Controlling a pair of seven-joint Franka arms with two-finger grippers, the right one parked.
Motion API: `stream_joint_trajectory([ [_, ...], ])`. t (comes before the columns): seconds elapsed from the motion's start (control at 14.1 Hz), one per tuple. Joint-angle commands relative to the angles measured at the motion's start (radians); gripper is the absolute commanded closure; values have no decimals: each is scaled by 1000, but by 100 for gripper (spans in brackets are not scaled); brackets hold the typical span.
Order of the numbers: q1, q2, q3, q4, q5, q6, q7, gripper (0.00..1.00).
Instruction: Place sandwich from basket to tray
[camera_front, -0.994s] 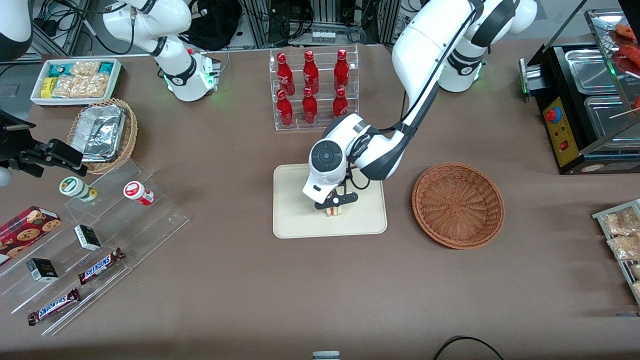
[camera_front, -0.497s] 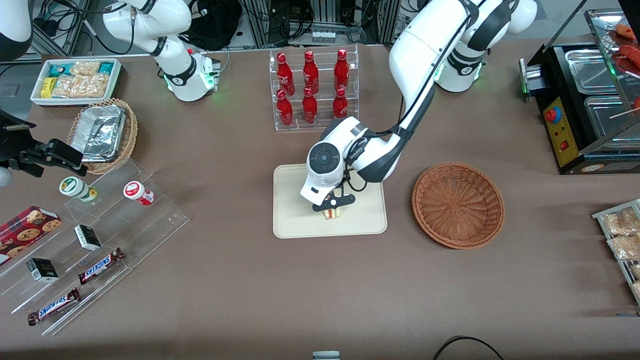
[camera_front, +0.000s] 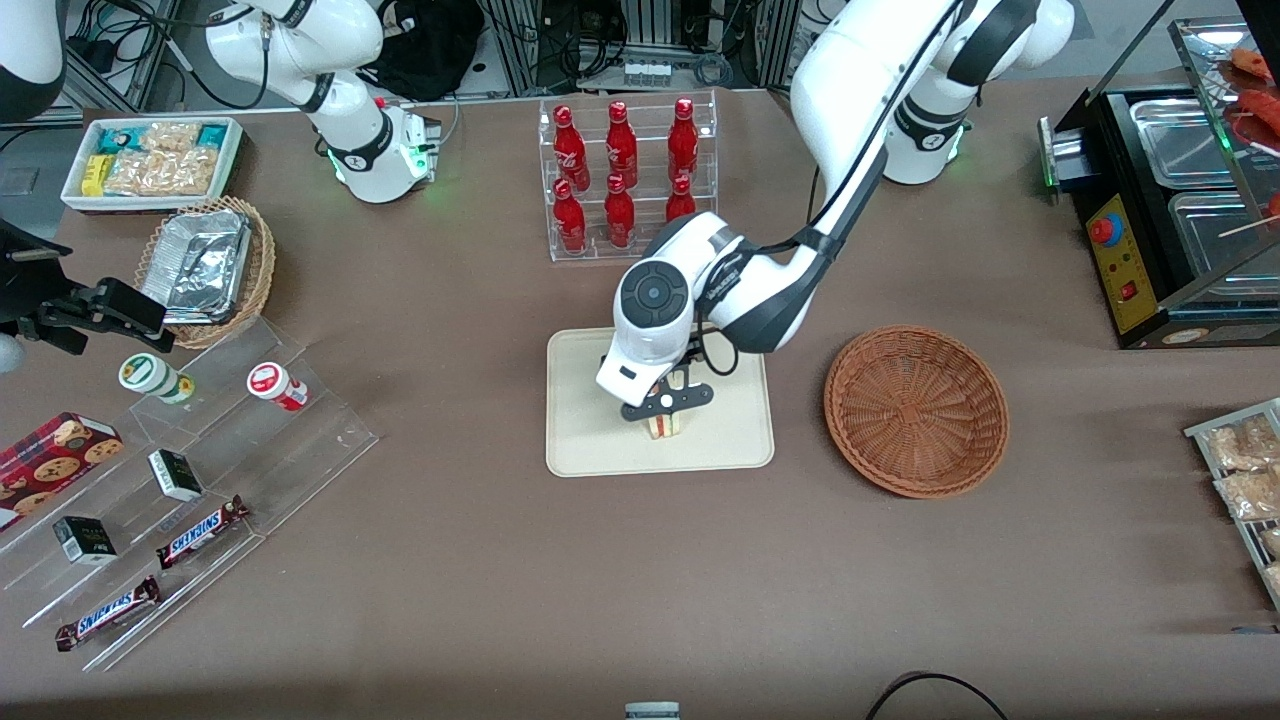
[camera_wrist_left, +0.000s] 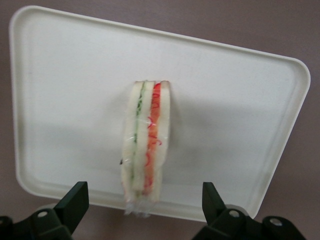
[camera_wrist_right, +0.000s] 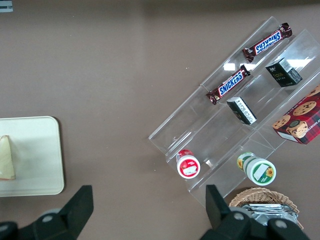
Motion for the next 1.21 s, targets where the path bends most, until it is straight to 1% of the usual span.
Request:
stream_joint_trajectory([
  [0.0, 14, -72, 5, -18, 3, -84, 36, 0],
  [0.14, 31, -106, 5, -20, 3, -172, 126, 0],
  [0.21, 35, -116, 16, -20, 3, -208, 133, 0],
  [0.28, 43, -122, 46, -20, 3, -250, 122, 0],
  [0.57, 63, -152, 95, -53, 5, -276, 136, 0],
  [1.14, 293, -345, 102, -248, 3, -281, 520, 0],
])
